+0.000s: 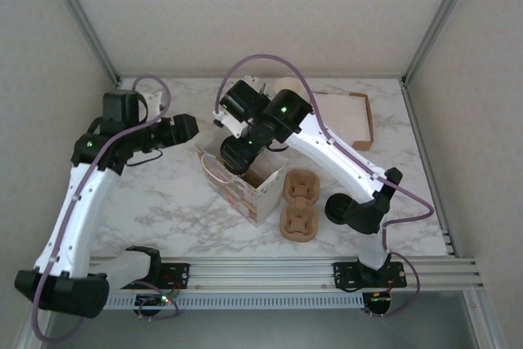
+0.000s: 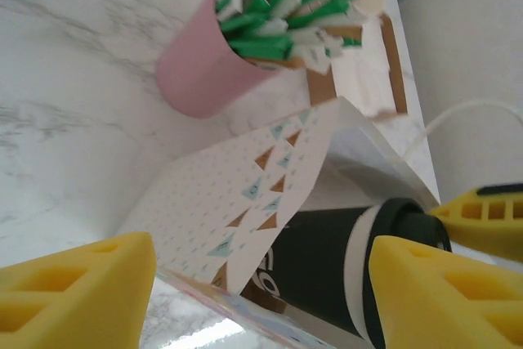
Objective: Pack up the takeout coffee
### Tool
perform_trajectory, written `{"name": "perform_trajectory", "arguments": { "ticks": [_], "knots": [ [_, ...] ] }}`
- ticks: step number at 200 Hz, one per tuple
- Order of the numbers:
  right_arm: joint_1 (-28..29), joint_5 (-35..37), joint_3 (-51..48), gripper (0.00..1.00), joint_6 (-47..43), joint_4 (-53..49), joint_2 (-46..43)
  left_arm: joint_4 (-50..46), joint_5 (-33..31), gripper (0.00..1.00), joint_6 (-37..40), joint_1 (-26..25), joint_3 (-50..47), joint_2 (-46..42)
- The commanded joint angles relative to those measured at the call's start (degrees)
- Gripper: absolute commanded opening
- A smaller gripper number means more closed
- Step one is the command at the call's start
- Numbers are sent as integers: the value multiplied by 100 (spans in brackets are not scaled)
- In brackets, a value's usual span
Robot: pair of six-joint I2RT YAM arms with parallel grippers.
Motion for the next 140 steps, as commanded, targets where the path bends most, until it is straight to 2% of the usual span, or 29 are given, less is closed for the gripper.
{"name": "perform_trajectory", "arguments": {
  "ticks": [1,56,117,140],
  "knots": [
    [-54,56,75,61,-130,-47,172,-394,949,69,829,41,322,257],
    [-131,35,82,60,-91,-12,352,-378,913,67,1231,-92,250,370],
    [-143,43,-129,59,-37,120,337,-338,19,73,1337,-228,442,543],
    [-177,-45,-99,58,47,164,302,-381,196,74,1372,-231,570,711]
  ]
}}
